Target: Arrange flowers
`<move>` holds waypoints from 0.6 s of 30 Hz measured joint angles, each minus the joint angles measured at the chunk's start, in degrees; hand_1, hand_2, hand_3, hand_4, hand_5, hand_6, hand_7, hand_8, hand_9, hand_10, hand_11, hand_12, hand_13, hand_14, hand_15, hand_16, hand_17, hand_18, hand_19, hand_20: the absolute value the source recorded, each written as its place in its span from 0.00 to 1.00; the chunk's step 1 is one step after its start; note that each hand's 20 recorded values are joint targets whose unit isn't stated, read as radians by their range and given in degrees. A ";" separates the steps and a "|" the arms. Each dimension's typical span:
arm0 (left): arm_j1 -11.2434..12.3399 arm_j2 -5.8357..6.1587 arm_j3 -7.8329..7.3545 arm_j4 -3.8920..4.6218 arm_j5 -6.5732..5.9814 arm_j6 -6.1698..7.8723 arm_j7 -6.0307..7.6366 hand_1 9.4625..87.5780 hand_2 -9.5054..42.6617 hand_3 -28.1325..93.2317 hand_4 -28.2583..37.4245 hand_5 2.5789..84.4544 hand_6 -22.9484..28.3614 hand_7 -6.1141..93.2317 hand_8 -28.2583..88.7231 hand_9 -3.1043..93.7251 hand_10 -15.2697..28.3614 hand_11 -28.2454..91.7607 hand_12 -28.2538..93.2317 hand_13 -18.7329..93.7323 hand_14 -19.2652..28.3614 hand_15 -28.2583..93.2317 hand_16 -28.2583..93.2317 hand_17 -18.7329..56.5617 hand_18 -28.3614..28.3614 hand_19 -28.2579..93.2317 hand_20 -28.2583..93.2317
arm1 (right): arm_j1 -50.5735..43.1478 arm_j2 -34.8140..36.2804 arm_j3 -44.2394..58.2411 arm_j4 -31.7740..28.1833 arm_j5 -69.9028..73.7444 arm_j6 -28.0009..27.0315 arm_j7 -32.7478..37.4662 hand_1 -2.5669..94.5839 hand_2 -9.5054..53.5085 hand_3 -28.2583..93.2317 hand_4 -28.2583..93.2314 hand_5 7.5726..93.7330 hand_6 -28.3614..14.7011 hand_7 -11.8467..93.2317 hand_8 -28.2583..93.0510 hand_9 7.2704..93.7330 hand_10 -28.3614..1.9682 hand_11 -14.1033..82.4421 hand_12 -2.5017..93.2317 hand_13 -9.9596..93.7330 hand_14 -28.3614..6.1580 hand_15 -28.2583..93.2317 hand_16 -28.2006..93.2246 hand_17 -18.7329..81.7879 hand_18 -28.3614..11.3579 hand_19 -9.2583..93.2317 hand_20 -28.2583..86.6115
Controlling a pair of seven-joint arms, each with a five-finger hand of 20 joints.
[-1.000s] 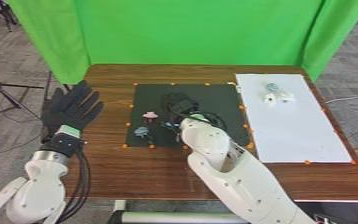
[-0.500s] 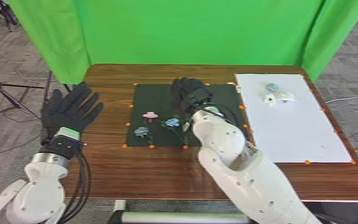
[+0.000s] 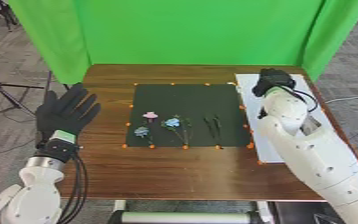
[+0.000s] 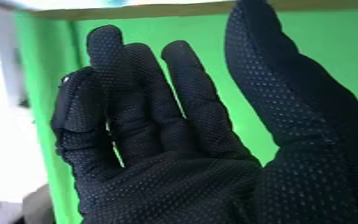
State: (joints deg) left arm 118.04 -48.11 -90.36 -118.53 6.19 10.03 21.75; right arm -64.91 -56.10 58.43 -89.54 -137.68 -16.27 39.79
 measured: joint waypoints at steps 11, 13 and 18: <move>-0.08 0.19 0.14 0.01 0.05 -0.03 -0.01 0.24 0.39 0.81 0.00 0.51 0.59 0.23 0.17 0.39 0.67 0.43 0.33 0.39 0.74 0.60 0.18 0.18 0.79 0.57 0.34 | 0.97 0.57 0.75 3.98 2.28 -3.14 -0.71 0.52 0.00 0.89 0.00 0.52 0.49 0.26 0.14 0.53 0.41 0.29 0.17 0.54 0.36 0.64 0.34 0.51 0.13 0.93 0.53; -0.10 0.19 0.26 0.02 0.03 -0.03 0.02 0.24 0.39 0.81 0.00 0.51 0.59 0.23 0.17 0.39 0.67 0.43 0.33 0.39 0.74 0.60 0.18 0.18 0.79 0.57 0.34 | 0.96 0.07 0.75 4.49 2.63 -3.50 -0.87 0.52 0.00 0.89 0.00 0.53 0.49 0.26 0.14 0.54 0.41 0.29 0.17 0.55 0.37 0.64 0.34 0.51 0.13 0.93 0.53; -0.12 0.19 0.45 0.02 -0.04 0.00 0.20 0.24 0.39 0.81 0.00 0.51 0.59 0.23 0.17 0.39 0.67 0.43 0.33 0.39 0.74 0.60 0.17 0.18 0.79 0.57 0.34 | 0.85 -0.58 0.75 5.22 3.23 -4.96 -1.31 0.54 0.00 0.89 0.00 0.53 0.50 0.27 0.13 0.54 0.42 0.29 0.17 0.56 0.40 0.63 0.34 0.52 0.14 0.93 0.53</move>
State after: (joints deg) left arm 117.92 -47.92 -89.91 -118.52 6.14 10.03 21.95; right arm -64.06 -56.68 59.18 -84.33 -134.45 -21.23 38.48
